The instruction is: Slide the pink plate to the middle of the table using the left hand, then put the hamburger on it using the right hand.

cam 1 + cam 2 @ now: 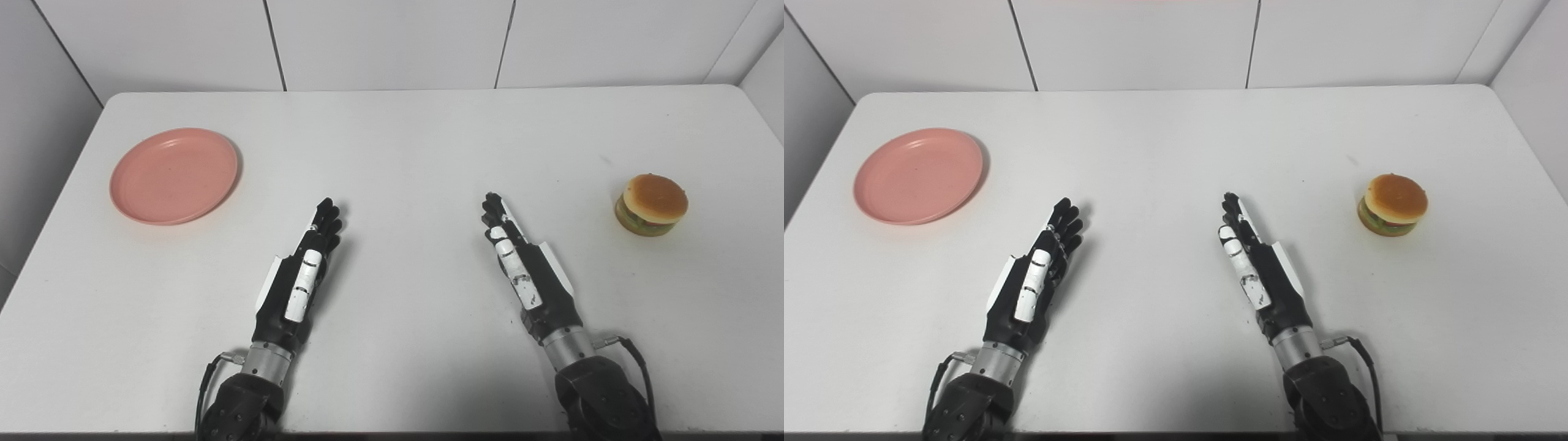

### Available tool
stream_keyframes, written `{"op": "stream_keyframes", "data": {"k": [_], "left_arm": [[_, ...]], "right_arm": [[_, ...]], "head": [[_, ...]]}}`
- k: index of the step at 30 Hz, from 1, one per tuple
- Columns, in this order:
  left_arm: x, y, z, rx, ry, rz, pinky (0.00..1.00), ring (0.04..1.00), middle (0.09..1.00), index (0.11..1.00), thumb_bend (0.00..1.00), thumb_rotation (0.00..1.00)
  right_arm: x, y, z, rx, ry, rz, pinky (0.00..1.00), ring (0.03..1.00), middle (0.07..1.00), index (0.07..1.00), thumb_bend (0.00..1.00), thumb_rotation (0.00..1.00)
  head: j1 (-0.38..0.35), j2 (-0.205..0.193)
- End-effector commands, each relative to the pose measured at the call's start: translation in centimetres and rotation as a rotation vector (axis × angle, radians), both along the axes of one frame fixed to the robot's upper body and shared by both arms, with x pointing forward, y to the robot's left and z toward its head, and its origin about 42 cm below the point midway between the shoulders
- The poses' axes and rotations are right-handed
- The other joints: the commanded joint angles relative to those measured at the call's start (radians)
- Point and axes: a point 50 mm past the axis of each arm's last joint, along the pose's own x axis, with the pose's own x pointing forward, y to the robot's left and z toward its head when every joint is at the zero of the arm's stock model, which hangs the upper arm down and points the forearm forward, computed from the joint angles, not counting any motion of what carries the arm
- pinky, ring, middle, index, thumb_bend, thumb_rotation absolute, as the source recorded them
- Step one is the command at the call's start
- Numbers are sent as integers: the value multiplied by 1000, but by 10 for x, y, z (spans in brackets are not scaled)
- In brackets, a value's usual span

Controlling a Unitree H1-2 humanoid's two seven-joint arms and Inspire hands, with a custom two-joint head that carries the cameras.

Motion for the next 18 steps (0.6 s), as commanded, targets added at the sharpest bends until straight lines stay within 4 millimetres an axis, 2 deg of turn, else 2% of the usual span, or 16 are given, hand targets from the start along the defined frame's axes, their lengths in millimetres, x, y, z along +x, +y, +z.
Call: {"op": "stream_keyframes", "data": {"k": [1,18], "left_arm": [[-15,5,-21,27,85,26,982,984,997,1000,458,1000],[-14,5,-23,20,88,28,984,984,998,1000,453,1000]], "right_arm": [[-4,0,-4,1,12,16,1000,1000,1000,1000,251,1000],[-5,0,-5,-4,17,12,1000,1000,1000,1000,257,1000]], "head": [[2,1],[12,-8]]}}
